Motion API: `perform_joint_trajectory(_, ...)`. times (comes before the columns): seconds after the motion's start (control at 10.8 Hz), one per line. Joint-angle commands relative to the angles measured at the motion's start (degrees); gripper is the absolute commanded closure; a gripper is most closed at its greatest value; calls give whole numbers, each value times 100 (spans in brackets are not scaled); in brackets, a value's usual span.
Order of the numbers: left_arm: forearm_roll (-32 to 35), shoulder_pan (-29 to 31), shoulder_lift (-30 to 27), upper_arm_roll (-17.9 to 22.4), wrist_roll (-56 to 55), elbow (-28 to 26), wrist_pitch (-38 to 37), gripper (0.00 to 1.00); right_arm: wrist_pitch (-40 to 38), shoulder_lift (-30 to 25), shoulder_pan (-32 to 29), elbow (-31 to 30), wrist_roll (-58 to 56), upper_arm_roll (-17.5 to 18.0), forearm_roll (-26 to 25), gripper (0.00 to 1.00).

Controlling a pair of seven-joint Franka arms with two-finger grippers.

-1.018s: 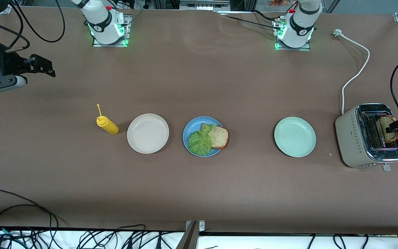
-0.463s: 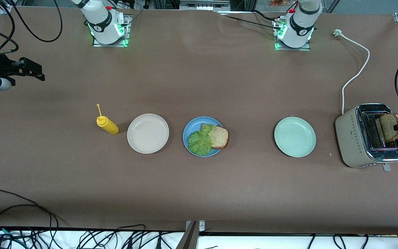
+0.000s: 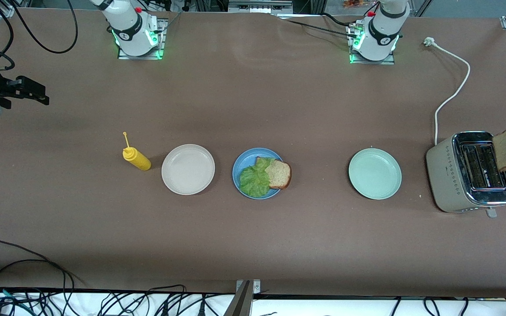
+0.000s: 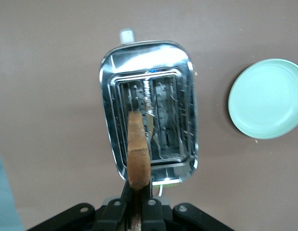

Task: Make sandwich in blue plate with both arms
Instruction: 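Grasp the toaster bread slice with the left gripper and lift it, then carry the bread slice over the blue plate with the left gripper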

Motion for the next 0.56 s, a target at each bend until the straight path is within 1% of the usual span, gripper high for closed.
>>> perform_joint_trajectory(0.0, 189, -654, -165, -115, 58, 381, -689, 100, -43, 62, -8, 179, 65, 7, -105, 0)
perform_joint_trajectory(0.09, 171, -778, -175, -316, 76, 381, -742, 100, -43, 53, -8, 188, 65, -11, -105, 0)
perform_joint_trajectory(0.19, 136, -779, -175, -701, 67, 381, -838, 100, -51, 62, -8, 258, 65, -72, -88, 0)
perform_joint_trajectory(0.28, 14, -797, -157, -1001, -2, 372, -874, 100, -51, 71, 0, 285, 56, -64, -105, 0)
perform_joint_trajectory(0.37, -283, -884, -87, -1213, -12, 355, -865, 100, -51, 71, 1, 285, 56, -64, -114, 0)
perform_joint_trajectory(0.46, -808, -998, 61, -1241, -81, 346, -865, 100, -60, 71, 1, 285, 47, -64, -114, 0)
